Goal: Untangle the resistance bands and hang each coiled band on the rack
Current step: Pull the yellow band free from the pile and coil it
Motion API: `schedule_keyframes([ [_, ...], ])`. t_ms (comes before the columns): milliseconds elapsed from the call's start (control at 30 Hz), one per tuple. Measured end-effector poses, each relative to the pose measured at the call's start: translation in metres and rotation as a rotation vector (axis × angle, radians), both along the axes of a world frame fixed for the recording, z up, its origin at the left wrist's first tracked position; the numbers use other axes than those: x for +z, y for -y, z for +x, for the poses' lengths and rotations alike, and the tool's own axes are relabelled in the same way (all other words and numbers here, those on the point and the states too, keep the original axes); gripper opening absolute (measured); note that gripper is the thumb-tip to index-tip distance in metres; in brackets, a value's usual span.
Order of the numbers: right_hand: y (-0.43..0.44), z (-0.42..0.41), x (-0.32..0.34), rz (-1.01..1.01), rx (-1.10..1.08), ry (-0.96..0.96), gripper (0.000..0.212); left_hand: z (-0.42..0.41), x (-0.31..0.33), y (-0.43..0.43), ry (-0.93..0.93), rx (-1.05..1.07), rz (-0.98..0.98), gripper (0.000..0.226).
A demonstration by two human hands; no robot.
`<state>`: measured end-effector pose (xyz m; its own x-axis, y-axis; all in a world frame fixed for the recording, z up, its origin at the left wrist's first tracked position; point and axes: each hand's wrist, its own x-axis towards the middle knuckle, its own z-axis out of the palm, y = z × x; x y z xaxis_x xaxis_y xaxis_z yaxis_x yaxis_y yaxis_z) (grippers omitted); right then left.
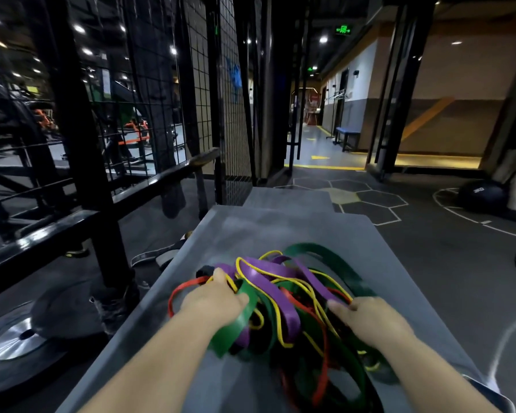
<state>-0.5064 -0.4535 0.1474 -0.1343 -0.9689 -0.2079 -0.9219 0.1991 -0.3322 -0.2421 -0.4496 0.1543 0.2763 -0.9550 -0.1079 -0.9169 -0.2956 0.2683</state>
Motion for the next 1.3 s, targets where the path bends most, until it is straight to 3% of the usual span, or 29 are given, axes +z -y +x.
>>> schedule_keyframes([
  [100,0.006,-0.013,-0.017,-0.162,-0.233,0.019,0.06,-0.007,0.007,0.002,0.191,-0.005,-0.18,0.074],
  [167,0.011,-0.022,-0.03,-0.104,-0.382,0.033,0.076,-0.016,0.007,0.009,0.193,-0.023,-0.289,0.077],
  [267,0.018,-0.027,-0.042,0.069,-0.481,0.099,0.11,-0.038,-0.007,0.019,0.047,-0.057,-0.101,0.087],
  [400,0.037,-0.028,-0.05,0.161,-0.388,0.171,0.144,-0.058,-0.039,0.031,-0.111,0.004,0.098,0.098],
  [433,0.041,-0.027,-0.055,0.193,-0.37,0.155,0.145,-0.061,-0.047,0.033,-0.119,0.017,0.11,0.099],
  [533,0.049,-0.029,-0.069,0.227,-0.375,0.05,0.104,-0.068,-0.06,0.036,-0.12,0.029,0.101,0.088],
  [700,0.059,-0.023,-0.076,0.186,-0.169,0.09,0.053,-0.047,-0.072,0.035,-0.009,-0.053,-0.027,0.062],
  [833,0.076,-0.018,-0.074,0.064,-0.043,0.008,0.052,-0.018,-0.083,0.035,0.024,-0.154,-0.192,0.066],
  [967,0.097,-0.029,-0.03,-0.095,-0.013,-0.046,0.023,-0.001,-0.054,0.038,0.025,-0.161,-0.296,0.068],
  [1167,0.13,-0.057,0.03,-0.34,-0.146,-0.08,0.018,0.033,-0.007,0.047,-0.146,-0.08,-0.526,0.062],
  [1300,0.14,-0.063,0.042,-0.485,-0.198,-0.057,0.017,0.052,0.004,0.063,-0.18,-0.227,-0.63,0.065],
])
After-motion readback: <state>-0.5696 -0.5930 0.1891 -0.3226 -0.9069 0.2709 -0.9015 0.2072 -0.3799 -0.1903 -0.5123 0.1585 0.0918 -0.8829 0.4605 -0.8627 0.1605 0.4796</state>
